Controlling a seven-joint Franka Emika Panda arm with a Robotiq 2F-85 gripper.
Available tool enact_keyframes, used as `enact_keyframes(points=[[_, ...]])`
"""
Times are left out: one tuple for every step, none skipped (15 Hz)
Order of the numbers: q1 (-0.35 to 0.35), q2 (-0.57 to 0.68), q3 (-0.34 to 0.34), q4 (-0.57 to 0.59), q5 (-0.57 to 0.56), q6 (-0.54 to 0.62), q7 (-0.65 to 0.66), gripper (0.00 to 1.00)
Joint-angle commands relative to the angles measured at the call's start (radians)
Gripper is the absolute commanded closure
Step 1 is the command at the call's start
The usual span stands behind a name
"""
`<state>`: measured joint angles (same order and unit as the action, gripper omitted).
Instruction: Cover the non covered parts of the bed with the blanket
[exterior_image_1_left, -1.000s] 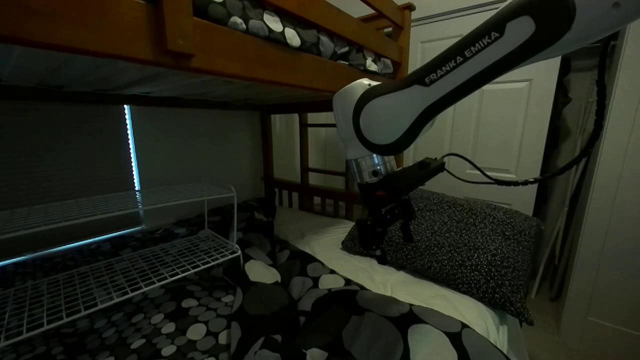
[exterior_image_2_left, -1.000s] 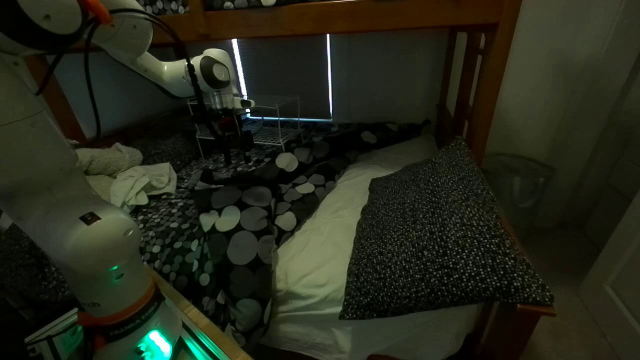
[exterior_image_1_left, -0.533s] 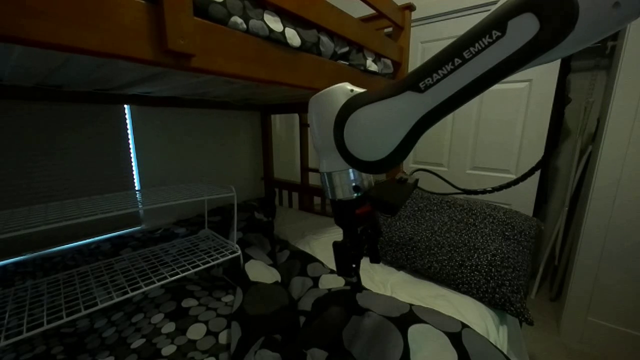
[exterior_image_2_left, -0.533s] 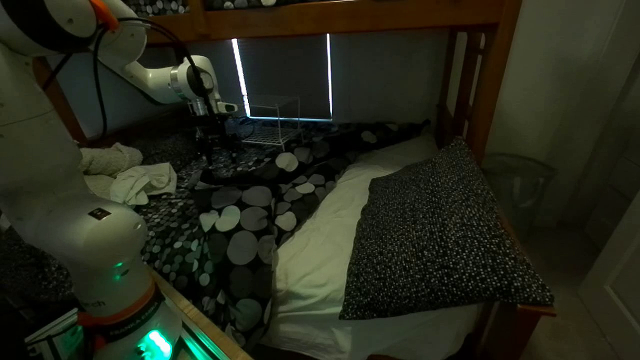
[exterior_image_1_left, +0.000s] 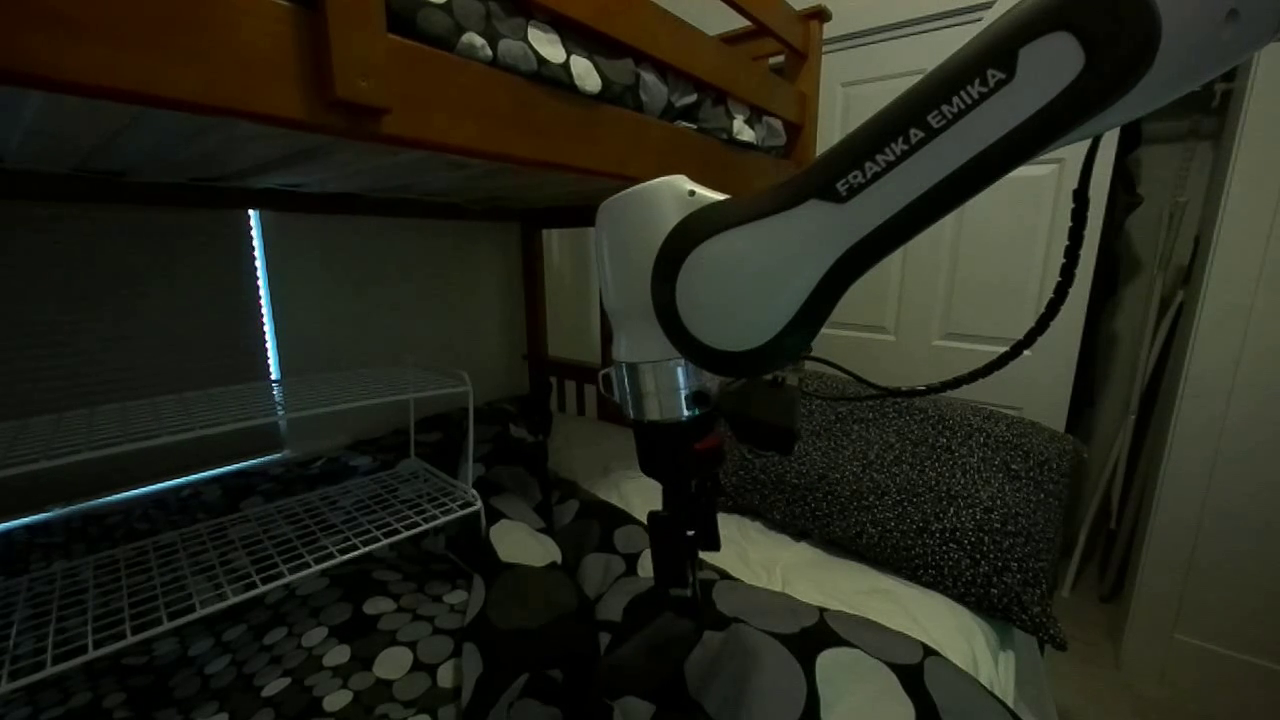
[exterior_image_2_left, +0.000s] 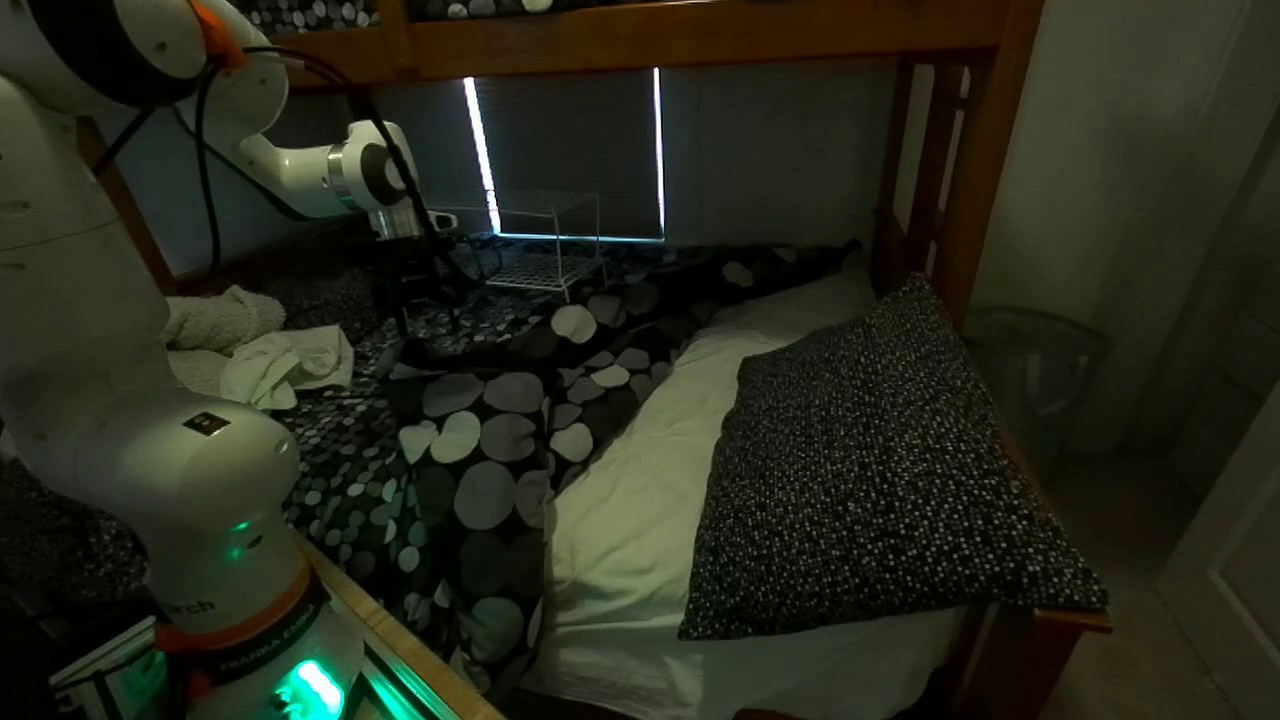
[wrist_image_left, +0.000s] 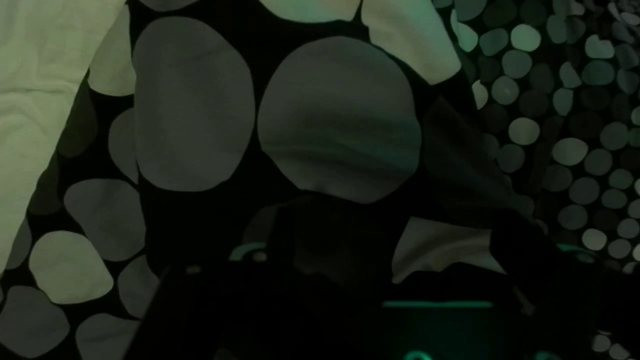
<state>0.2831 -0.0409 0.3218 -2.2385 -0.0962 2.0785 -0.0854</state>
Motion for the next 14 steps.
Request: enact_keyframes(points=[[0.007,0.001,-0.007,0.002,0.000,-0.002,0.000,0.00],[0.007,0.001,-0.007,0.002,0.000,-0.002,-0.001,0.00],[0.007,0.001,-0.007,0.002,0.000,-0.002,-0.001,0.00],[0.007,0.001,-0.007,0.002,0.000,-0.002,-0.001,0.00],[0.007,0.001,-0.007,0.002,0.000,-0.002,-0.001,0.00],[0.007,0.001,-0.007,0.002,0.000,-0.002,-0.001,0.00],[0.007,0.001,-0.007,0.002,0.000,-0.001,-0.001,0.00],[0.007,0.010,-0.007,0.008,-0.038,0.020,-0.029,0.00],[0.006,0.015,-0.007,0.011,-0.088,0.049,-0.043,0.00],[0.003,0.024,-0.010,0.015,-0.104,0.073,-0.066,0.00],[-0.002,0.033,-0.016,0.017,-0.134,0.104,-0.066,0.00],[-0.006,0.042,-0.022,0.016,-0.139,0.135,-0.080,0.00],[-0.008,0.052,-0.028,0.014,-0.135,0.162,-0.107,0.00],[-0.007,0.067,-0.031,0.011,-0.089,0.192,-0.168,0.00]])
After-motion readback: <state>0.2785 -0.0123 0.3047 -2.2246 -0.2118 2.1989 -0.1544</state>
